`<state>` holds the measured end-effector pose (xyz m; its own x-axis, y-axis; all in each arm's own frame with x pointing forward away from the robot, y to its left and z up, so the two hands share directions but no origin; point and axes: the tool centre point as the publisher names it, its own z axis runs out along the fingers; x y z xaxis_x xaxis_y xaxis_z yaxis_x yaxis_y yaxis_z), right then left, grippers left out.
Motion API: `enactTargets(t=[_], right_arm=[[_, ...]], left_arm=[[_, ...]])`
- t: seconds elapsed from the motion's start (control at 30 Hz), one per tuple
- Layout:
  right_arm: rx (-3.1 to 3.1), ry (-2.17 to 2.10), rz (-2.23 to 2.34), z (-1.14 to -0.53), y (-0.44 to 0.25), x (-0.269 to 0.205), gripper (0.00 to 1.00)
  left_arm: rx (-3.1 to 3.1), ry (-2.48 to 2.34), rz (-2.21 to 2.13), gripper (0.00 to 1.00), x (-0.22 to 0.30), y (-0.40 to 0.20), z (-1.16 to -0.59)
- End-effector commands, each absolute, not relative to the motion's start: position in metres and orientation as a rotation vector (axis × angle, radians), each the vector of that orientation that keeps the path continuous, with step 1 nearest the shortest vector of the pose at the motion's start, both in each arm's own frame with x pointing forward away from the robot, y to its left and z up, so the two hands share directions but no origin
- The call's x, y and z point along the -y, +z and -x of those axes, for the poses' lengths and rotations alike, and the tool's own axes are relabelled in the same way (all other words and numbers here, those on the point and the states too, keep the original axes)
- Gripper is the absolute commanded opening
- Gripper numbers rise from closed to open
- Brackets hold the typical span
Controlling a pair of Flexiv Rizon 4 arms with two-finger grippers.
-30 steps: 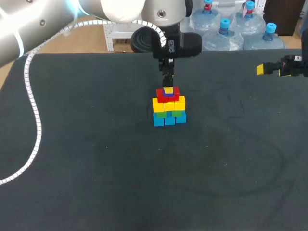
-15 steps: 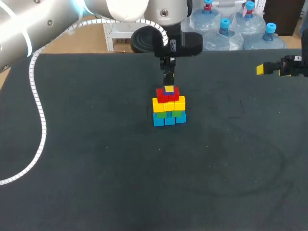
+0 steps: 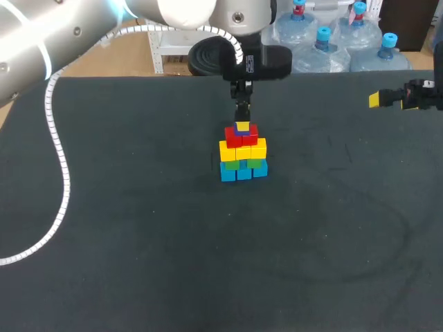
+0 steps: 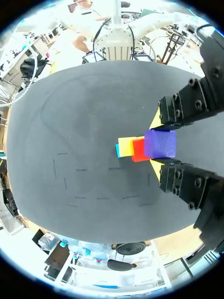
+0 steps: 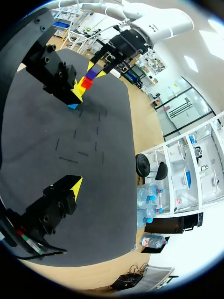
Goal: Place the blue cubes, place green cubes on the blue cubes, place the yellow cubes on the green cubes, then place the red cubes on the yellow cubes, and place purple cube on the red cubes.
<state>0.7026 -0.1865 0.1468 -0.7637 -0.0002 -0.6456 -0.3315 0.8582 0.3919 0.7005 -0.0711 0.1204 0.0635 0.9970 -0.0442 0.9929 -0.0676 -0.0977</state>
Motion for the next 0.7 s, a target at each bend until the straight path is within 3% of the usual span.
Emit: enactTargets(t=[0.03, 0.7], right_arm=[[-2.369, 0.647, 0.236, -0.7017, 0.1479, 0.1860, 1.00], [-2.369, 0.647, 0.236, -0.7017, 0.1479, 0.1860, 1.00]], left_arm=[[2.109, 0.154, 2.253, 0.00, 0.0721, 0.1209, -0.7051], [2.121, 0.151, 2.234, 0.02, 0.0728, 0.1202, -0.7057]])
